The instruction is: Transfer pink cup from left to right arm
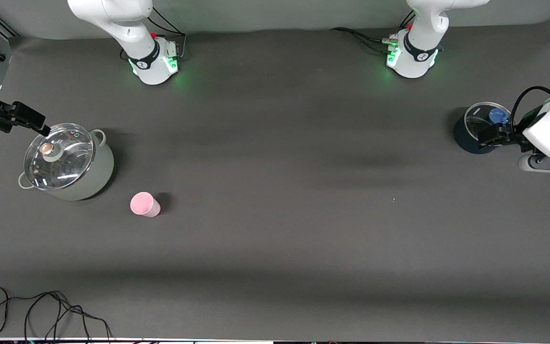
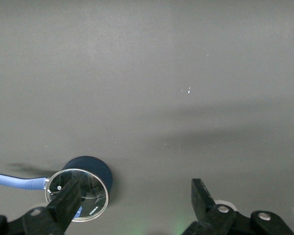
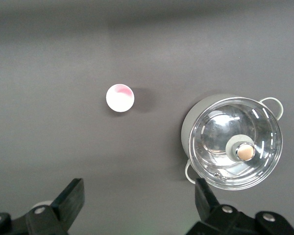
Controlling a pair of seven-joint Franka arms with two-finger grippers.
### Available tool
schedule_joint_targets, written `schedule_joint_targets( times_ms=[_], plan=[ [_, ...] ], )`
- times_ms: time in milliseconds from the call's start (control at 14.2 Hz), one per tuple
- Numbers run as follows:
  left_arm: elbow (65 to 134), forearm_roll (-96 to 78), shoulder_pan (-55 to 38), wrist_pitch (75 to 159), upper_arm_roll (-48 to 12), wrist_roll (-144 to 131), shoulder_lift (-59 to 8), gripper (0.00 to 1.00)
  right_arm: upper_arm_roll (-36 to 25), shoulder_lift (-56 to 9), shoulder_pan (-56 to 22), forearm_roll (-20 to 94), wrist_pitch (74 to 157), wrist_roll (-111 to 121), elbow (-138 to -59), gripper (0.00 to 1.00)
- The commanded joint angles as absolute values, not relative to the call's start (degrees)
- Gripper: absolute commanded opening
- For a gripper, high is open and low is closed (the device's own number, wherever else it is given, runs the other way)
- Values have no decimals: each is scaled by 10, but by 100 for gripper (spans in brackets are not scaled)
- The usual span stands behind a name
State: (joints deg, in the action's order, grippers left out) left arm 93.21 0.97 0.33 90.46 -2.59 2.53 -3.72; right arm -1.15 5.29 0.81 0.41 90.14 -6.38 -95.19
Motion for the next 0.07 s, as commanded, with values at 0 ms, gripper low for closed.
schedule_joint_targets(
  times_ms=[0],
  plan=[
    [918,4,-3,902,-18,27,-42,100,-5,55,16,11,901,-61,-952,100]
  ],
)
